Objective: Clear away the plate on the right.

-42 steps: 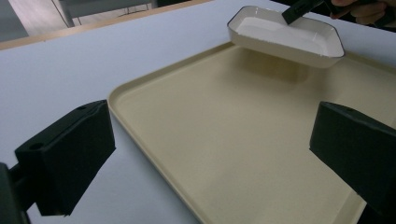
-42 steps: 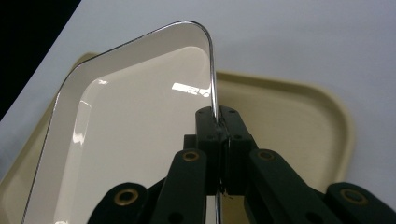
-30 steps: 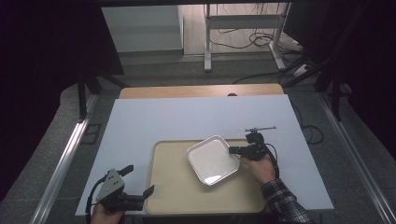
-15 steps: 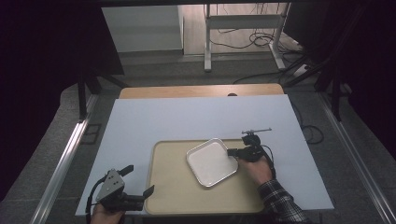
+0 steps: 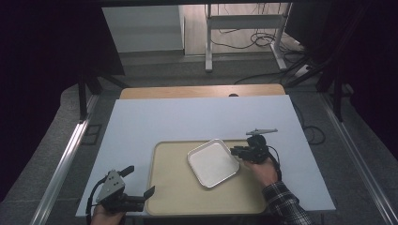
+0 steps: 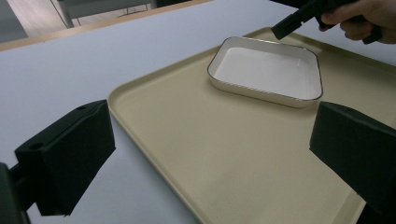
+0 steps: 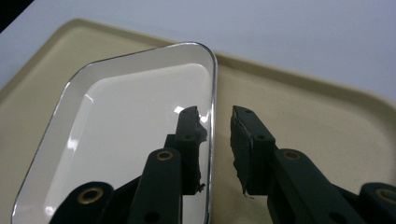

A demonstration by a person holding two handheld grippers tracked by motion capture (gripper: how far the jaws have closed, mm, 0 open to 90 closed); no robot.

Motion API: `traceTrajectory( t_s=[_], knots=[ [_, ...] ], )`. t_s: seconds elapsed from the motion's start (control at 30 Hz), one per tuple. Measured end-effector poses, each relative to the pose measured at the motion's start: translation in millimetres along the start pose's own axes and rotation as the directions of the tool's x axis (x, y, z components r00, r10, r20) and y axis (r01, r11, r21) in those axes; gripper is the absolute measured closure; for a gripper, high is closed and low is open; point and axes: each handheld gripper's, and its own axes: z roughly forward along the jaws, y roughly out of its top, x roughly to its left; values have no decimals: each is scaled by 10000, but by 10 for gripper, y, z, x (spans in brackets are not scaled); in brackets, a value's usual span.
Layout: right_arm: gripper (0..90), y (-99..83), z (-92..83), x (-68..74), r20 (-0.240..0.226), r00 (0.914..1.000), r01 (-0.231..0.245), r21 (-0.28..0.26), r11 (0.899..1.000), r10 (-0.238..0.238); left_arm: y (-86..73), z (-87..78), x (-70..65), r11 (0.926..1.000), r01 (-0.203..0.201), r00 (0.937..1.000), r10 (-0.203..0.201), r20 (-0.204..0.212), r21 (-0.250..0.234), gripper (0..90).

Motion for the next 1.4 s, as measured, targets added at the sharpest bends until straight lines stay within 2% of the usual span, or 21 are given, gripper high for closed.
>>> traceTrajectory(
  t_s=[0.23,0.37,0.57,0.77,1.1,1.27,1.4],
  knots=[
    [894,-40,-173,194,-271,9938,1069,-261,9939,-1076,-3,-6,3,10000,32,10000,-32,4,-47,0],
    [897,-103,-233,316,-489,9881,1454,-76,9893,-1456,-1,-4,-4,10000,-27,10000,27,-3,-34,0],
    [898,-245,-293,559,-755,9730,2200,163,9754,-2182,0,-3,-10,9999,-110,9999,110,-15,-17,0],
    [898,-409,-306,780,-1133,9492,3009,526,9522,-2937,2,-1,-17,9999,-170,9999,170,-24,-4,0],
    [897,-538,-167,908,-1549,9344,3382,1021,9355,-3209,4,2,-24,9997,-225,9997,226,-29,27,0],
    [897,-543,-122,919,-1590,9340,3391,1123,9340,-3200,5,3,-28,9996,-266,9996,266,-39,40,0],
    [897,-558,-55,934,-1594,9319,3471,1307,9287,-3259,6,2,-31,9995,-300,9995,301,-47,48,0]
  ],
)
